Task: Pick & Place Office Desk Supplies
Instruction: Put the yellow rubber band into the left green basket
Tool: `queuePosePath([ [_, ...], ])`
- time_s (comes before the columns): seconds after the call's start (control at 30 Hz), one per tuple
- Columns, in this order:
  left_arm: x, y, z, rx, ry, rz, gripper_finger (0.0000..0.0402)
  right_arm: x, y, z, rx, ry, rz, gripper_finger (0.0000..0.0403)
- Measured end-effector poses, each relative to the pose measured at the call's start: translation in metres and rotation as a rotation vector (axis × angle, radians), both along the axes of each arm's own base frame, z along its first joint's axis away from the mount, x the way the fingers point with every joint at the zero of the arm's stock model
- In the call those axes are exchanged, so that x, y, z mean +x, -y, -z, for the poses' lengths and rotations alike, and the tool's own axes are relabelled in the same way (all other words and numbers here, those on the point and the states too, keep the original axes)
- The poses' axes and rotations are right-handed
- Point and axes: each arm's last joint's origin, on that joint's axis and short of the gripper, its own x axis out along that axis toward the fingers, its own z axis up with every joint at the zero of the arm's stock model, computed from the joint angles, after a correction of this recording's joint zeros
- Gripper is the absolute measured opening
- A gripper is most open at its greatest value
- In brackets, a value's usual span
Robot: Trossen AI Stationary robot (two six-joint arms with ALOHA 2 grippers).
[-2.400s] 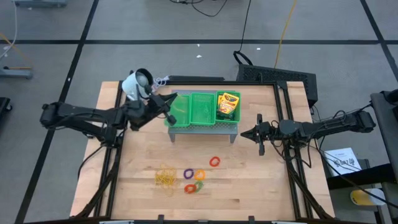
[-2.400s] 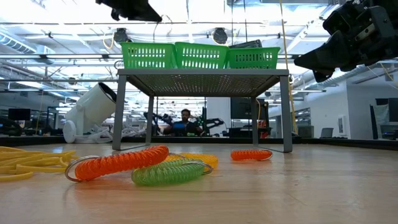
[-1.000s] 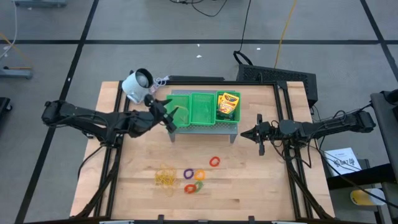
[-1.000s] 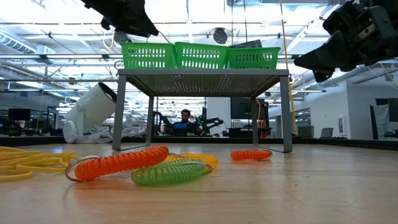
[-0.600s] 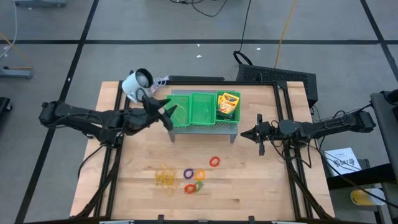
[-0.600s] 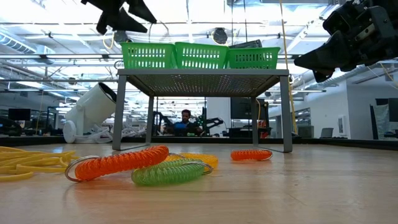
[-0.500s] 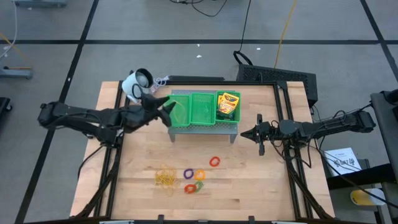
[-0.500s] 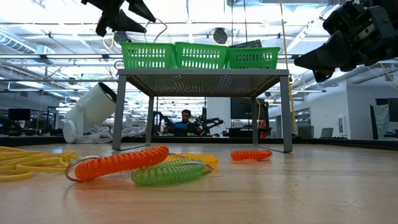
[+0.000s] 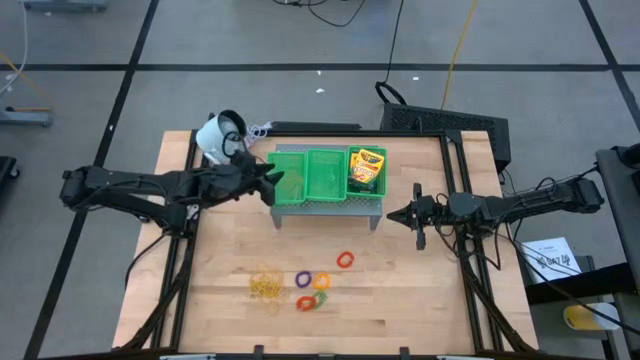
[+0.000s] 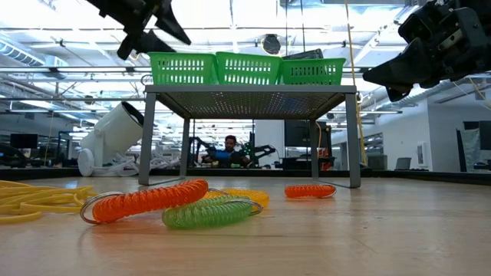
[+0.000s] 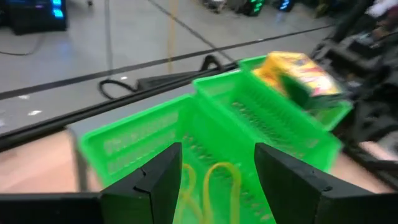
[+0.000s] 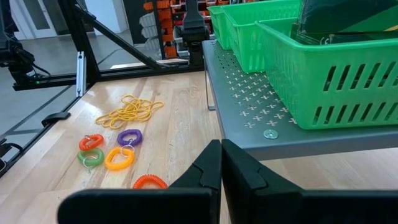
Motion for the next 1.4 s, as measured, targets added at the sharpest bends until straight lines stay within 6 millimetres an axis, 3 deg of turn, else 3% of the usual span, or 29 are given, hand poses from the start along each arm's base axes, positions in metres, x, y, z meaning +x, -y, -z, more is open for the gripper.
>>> queuePosePath([
  [0.2, -0.004, 0.005, -0.014, 0.095, 0.04, 0.199, 0.0212, 0.0, 0.0, 0.0, 0.0, 0.0, 0.0, 0.0],
  [0.33, -0.011, 0.019, -0.026, 0.104, 0.126, 0.364, 0.0212, 0.0, 0.0, 0.0, 0.0, 0.0, 0.0, 0.0],
  [0.67, -0.031, 0.081, -0.031, 0.165, 0.13, 0.712, 0.0212, -0.002, -0.001, 0.001, 0.016, -0.01, -0.043, 0.0],
  [0.83, -0.045, 0.104, -0.014, 0.122, -0.029, 0.827, 0.0212, -0.012, -0.003, -0.007, -0.004, 0.054, -0.135, 0.0],
  [1.03, -0.056, 0.118, 0.005, -0.014, -0.165, 0.682, 0.0212, -0.026, -0.001, -0.011, -0.011, 0.085, -0.133, 0.0],
  [1.2, -0.05, 0.138, 0.028, -0.09, -0.248, 0.691, 0.0212, -0.03, -0.001, -0.01, 0.013, 0.074, -0.131, 0.0],
  [1.4, -0.031, 0.161, 0.073, -0.09, -0.436, 0.675, 0.0212, -0.03, -0.001, -0.009, 0.008, 0.065, -0.131, 0.0],
])
